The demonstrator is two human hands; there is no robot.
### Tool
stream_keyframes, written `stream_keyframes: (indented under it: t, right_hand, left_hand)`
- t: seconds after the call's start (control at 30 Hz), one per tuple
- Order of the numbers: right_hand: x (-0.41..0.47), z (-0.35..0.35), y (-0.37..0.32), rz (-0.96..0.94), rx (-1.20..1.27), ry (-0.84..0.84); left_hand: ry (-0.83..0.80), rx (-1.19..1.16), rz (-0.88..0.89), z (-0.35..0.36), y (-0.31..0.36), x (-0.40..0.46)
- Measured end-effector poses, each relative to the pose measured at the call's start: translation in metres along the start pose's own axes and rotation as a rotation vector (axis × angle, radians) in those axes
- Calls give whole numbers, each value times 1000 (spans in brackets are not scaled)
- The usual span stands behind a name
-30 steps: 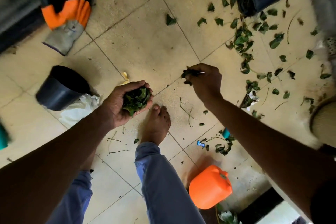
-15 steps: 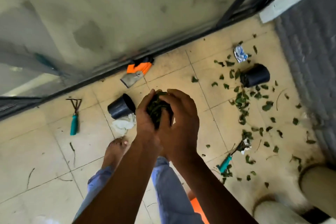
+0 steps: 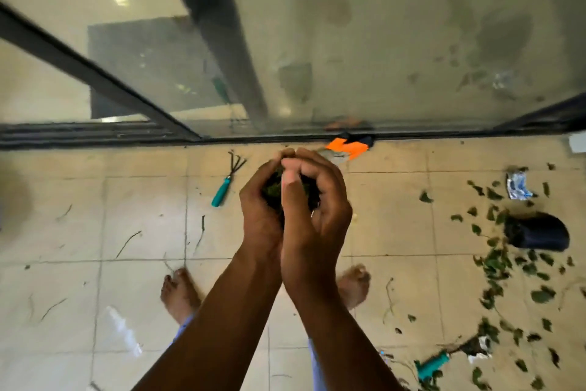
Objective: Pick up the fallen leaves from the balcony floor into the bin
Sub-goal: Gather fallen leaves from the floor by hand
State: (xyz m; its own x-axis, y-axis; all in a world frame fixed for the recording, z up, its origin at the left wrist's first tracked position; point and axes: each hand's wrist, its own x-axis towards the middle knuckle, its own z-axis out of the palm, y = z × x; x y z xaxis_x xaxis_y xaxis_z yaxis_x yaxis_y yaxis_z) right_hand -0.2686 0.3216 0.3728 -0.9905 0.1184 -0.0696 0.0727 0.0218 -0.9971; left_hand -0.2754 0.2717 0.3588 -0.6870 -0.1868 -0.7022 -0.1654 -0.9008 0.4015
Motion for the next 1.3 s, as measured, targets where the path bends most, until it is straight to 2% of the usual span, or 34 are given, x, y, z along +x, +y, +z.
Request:
stream_keyframes:
  t: [0.1,0.2,0.43,0.47,0.63,0.83,1.0,1.17,1.3]
  right_hand:
    - [-27,65,-2,109,98,-10]
    - [-60,130,-2,204,149,-86]
    - [-152,280,-22,461,382,-326]
    - [-153,284,-23,499,415,-341]
    - [-243,403,-42,635,455,-588]
    - [-325,515,-51,803,396,-713]
    - [-377,590,-28,897,279,-794]
    - [-417,675,14,986,139,-790]
    - [-436,748,62,1099,36,-849]
  left_hand:
    - [16,-39,92,-37,58,-11]
    - [35,-206,172,-86,116,-20]
    - [38,-429,445,-209,245,-65]
    - [33,-440,457,-208,249,-69]
    - [170,-634,595,-304,356,-121]
    - [272,-800,710,-389,446,-157]
    - [421,-873,767,-467,495,-161]
    - [557,-932,752,-548,542,-140]
    - [631,-941,685,-612,585,-111]
